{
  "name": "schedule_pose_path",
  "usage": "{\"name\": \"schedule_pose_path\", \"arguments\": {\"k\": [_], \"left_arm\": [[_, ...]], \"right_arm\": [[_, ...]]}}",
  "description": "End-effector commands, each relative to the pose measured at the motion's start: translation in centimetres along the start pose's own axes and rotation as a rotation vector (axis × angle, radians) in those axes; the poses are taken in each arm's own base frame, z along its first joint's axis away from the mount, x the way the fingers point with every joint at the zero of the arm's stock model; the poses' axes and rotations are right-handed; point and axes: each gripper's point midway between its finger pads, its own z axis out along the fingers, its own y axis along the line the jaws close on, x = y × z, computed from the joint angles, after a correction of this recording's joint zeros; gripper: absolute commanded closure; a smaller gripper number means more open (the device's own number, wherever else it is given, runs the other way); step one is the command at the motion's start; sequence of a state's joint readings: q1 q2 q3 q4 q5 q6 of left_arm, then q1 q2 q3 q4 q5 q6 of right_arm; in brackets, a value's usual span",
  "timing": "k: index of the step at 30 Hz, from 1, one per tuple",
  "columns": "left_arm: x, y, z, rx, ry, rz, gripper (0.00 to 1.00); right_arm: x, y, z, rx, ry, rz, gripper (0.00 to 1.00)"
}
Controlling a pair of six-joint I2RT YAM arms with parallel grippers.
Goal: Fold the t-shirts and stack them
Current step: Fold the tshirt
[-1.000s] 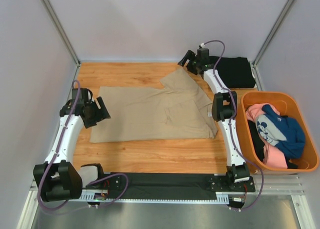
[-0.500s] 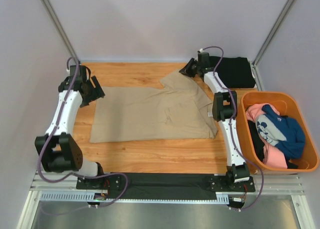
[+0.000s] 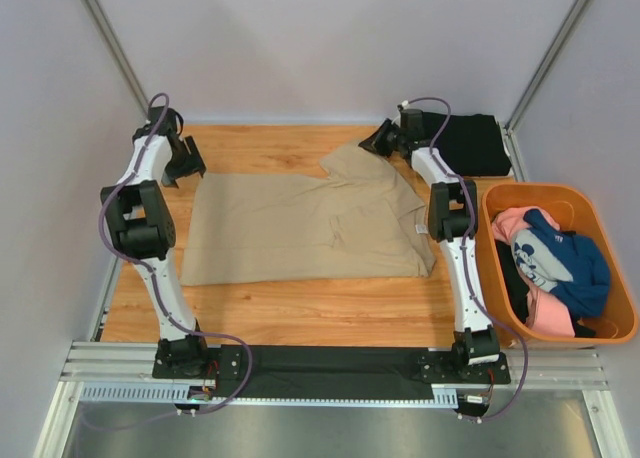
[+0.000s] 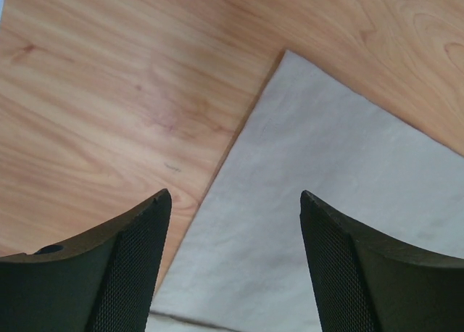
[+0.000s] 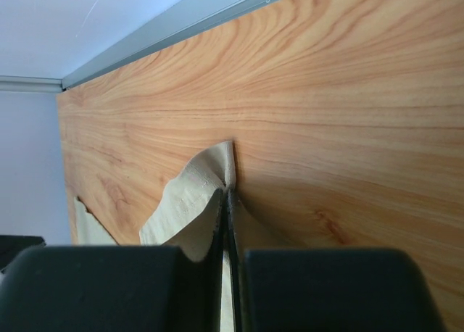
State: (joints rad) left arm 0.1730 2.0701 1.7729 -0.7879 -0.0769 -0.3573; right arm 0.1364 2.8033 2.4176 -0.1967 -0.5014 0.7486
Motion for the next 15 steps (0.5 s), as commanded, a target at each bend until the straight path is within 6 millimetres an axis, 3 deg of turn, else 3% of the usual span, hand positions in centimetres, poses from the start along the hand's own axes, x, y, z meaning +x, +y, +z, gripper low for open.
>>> {"name": "schedule_pose_path", "arguments": {"k": [1,6,15], "left_arm": [[-2.3,-1.5,1.5,0.054,-0.036,0.07,0.22],[-2.3,-3.0,4.5,0.115,-0.001,0.075,0.24],[-1.1,-3.0,7.6,0.101,0.041,0.054,0.32]], "right_arm": [[1.1,-0.1,-0.2,-0.003,0.04,0.032,1.0],[1.2,0.2,-0.1,-0.022,0.045,0.039,1.0],[1.2,0.9,-0.2,-0.059,0.054,0.053,1.0]]}}
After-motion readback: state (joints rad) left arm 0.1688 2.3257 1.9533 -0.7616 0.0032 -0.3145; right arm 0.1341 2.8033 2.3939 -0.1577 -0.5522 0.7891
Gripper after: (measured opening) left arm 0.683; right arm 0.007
